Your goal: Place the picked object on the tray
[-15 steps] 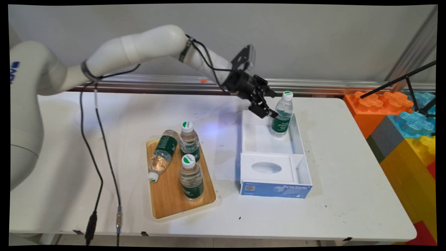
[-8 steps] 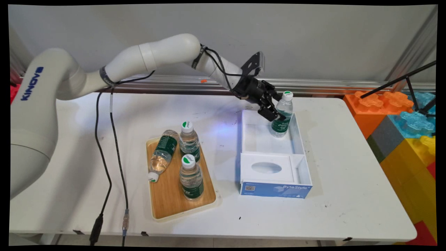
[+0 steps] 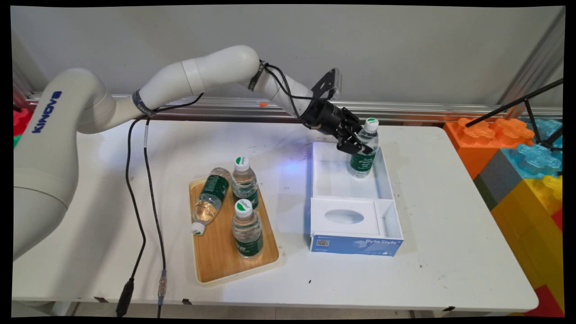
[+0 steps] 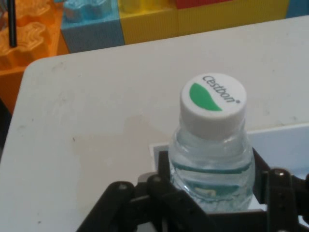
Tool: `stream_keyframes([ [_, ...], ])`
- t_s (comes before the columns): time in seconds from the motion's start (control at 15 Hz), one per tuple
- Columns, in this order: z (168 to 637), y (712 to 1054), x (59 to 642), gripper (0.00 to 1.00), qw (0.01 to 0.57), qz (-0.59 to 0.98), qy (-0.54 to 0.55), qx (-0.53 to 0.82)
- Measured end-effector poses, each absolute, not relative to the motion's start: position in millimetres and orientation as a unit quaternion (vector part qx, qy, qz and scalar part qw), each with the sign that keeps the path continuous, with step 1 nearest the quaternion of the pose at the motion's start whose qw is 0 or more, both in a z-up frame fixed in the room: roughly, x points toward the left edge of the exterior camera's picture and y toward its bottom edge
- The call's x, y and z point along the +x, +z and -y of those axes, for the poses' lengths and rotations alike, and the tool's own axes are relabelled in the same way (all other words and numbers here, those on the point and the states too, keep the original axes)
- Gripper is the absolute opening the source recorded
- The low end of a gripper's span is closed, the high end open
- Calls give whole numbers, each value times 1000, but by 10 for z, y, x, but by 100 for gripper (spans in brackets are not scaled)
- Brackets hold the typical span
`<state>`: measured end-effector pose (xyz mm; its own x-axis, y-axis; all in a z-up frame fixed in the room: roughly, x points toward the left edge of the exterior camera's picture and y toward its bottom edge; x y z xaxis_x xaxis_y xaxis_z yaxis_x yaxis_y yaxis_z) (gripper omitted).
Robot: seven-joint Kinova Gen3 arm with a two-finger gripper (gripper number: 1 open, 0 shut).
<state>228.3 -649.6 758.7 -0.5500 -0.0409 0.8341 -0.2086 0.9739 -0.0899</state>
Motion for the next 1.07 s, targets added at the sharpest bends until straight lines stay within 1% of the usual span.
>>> stream_keyframes([
  [0.13,6472,7642,2305,0,476,872,92,69],
  [0.33,6390,7898,2385,0,499,857,102,74],
  [0.53,6196,8258,2540,0,520,842,114,89],
  [0.8,5734,8773,2811,0,532,830,121,118],
  [1.07,5200,9101,3086,0,532,827,114,144],
])
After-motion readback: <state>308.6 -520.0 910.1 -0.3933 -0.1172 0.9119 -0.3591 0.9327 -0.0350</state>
